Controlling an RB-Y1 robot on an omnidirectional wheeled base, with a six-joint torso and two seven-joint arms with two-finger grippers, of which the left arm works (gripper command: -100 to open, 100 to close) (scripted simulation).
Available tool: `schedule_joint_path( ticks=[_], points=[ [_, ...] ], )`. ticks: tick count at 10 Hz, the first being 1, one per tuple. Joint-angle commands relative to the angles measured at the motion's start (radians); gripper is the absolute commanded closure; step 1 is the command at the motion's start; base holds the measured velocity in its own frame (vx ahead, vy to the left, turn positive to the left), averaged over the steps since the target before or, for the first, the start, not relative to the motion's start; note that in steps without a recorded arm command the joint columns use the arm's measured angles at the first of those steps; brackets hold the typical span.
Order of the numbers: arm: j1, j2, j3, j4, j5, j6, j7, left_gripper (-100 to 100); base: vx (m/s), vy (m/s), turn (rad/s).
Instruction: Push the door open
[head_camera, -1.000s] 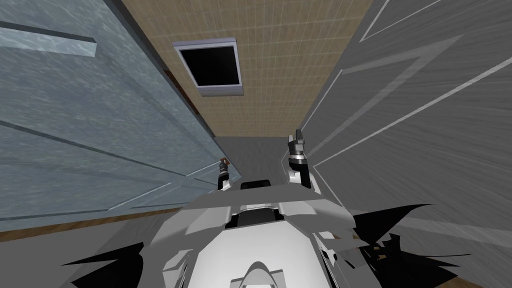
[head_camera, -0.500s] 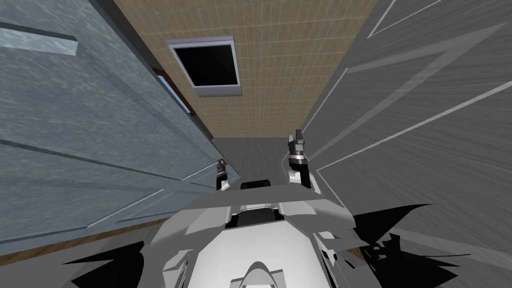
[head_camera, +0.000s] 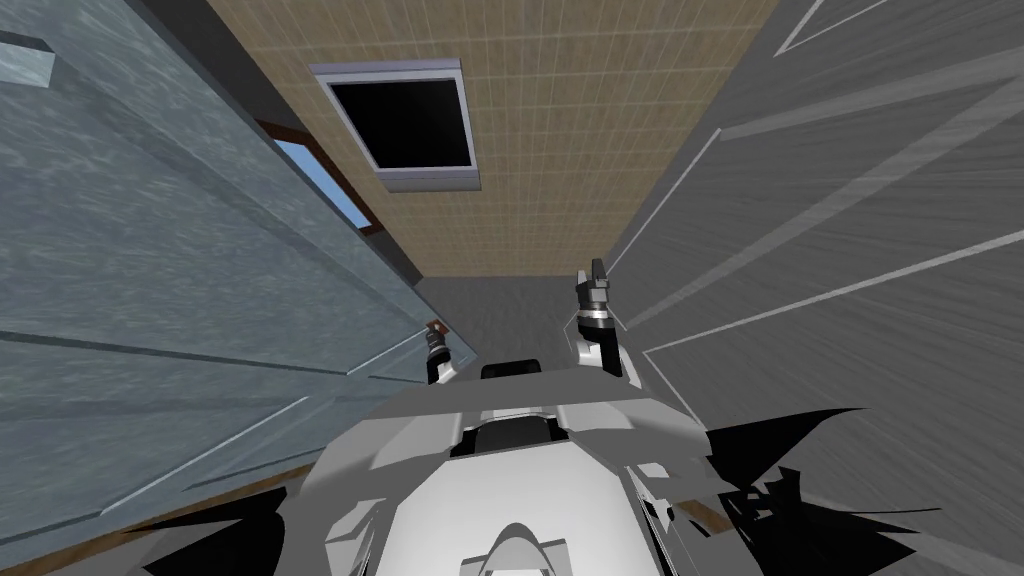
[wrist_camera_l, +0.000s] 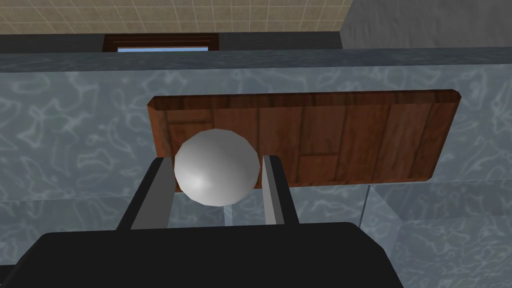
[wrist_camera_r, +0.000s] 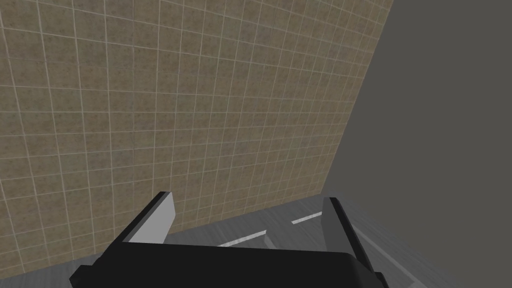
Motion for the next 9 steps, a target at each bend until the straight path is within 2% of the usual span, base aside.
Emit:
schedule_joint_path(
  ticks=[1,5,9],
  points=[
    [-0.004,0.017,0.036,0.018,0.026,-0.023,-0.012,100,0.142,0.021,-0.049],
    [0.010,0.009,0.079,-0.001,0.064,-0.020,-0.042,100,0.141,0.015,-0.034],
    [0.030,-0.006,0.138,-0.027,0.116,-0.017,-0.082,100,0.169,0.016,-0.039]
  ],
)
